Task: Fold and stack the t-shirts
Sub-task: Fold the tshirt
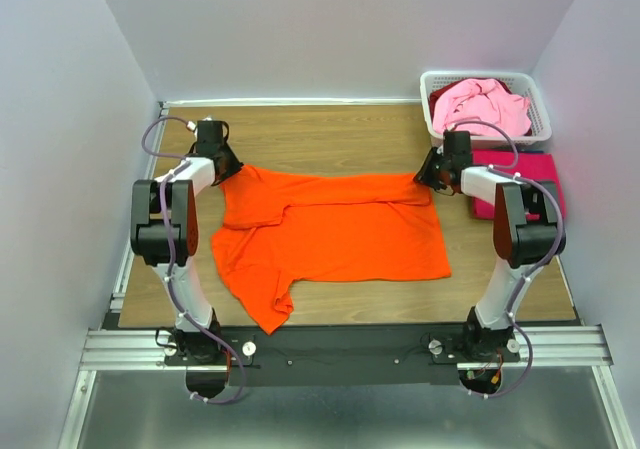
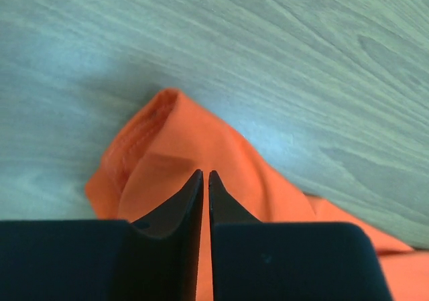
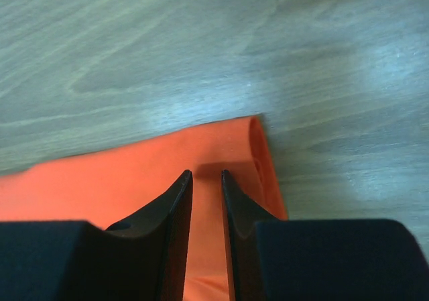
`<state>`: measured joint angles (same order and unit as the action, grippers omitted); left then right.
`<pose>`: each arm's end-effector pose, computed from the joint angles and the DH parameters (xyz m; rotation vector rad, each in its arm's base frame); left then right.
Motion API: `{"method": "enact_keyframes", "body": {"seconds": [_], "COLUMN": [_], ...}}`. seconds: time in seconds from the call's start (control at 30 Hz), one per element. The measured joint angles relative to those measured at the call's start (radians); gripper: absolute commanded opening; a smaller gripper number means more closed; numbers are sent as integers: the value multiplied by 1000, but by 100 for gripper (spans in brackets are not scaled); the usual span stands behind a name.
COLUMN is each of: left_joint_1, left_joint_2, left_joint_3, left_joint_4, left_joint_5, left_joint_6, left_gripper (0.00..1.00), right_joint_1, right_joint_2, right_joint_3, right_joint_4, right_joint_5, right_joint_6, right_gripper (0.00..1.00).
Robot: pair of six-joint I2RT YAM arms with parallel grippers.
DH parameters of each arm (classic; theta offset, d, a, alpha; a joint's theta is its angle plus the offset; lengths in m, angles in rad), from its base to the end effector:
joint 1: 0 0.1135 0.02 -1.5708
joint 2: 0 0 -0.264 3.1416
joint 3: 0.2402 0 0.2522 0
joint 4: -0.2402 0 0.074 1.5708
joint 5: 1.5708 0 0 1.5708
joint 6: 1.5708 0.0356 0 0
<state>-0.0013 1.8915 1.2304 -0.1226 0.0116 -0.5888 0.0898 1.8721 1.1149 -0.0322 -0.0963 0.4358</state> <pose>0.4110 -0.0009 0.1836 -0.6821 2.2747 -0.2999 0.3928 0.0388 0.1633 0.3640 2.3582 0.3663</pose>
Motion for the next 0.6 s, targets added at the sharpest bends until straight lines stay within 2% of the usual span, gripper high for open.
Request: {"method": "enact_keyframes", "body": {"seconds": [0.1,0.17,0.4,0.6], "left_joint_1": [6,14,41,40], "left_joint_2": [60,91,121,145], "left_joint_3": [34,39,69,108], "left_joint_4": [1,-1,0,-8], "left_joint_5": [-3,-3,-1,0], "left_joint_6": [-6,-10,-21,-20], "left_gripper": [12,5,4,4], "right_joint_1": [-31,-61,-148,-159], "right_joint_2": [43,54,81,114], "right_joint_3": [0,5,12,60], "right_joint_4": [10,24,54,50], "right_joint_5": [-56,-90,-166,-175], "right_joint_6": [31,51,111,111], "right_gripper": [29,29,30,30]}}
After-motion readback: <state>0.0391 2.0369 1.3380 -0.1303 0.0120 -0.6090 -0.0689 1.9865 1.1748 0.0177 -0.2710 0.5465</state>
